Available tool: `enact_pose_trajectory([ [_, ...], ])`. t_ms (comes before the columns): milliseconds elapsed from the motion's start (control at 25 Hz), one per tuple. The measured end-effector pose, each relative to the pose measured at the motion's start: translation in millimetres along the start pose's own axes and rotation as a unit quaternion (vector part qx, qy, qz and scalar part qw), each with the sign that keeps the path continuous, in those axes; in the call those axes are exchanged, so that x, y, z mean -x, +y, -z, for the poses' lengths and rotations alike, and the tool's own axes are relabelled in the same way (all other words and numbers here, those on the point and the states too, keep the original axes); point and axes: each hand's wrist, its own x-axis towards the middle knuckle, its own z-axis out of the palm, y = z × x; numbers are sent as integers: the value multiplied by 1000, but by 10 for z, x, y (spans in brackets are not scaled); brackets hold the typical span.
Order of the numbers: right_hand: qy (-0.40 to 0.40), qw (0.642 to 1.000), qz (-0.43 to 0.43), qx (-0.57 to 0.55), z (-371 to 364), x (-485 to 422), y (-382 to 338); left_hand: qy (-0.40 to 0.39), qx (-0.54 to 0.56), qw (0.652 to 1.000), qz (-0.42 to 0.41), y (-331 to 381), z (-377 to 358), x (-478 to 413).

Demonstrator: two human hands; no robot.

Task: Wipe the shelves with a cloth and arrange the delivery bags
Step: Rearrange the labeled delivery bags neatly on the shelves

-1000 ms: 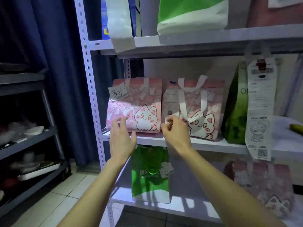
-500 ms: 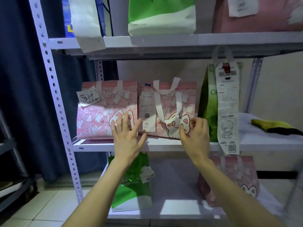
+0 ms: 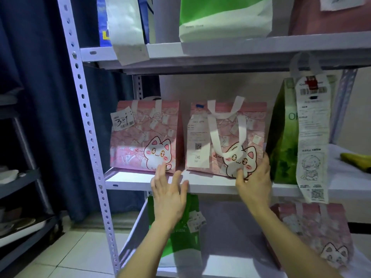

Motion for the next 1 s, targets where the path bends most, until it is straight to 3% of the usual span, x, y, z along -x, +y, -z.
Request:
enact_pose_trajectory([
  [160, 8, 1000, -15, -25, 31, -19, -42, -12, -33, 999, -36, -203, -15, 102],
  [520, 17, 999, -28, -38, 51, -50, -46, 8, -44, 999, -12, -171, -8, 157],
  [680, -15, 998, -42, -37, 130, -64, -90, 6, -42, 999, -6, -127, 7, 172],
  [880, -93, 996, 1, 7, 446, 79, -94, -24, -69, 997, 2, -161, 123, 182],
  [1000, -69, 995, 62, 23, 810, 144, -28, -37, -54, 997, 27, -42, 208, 172],
])
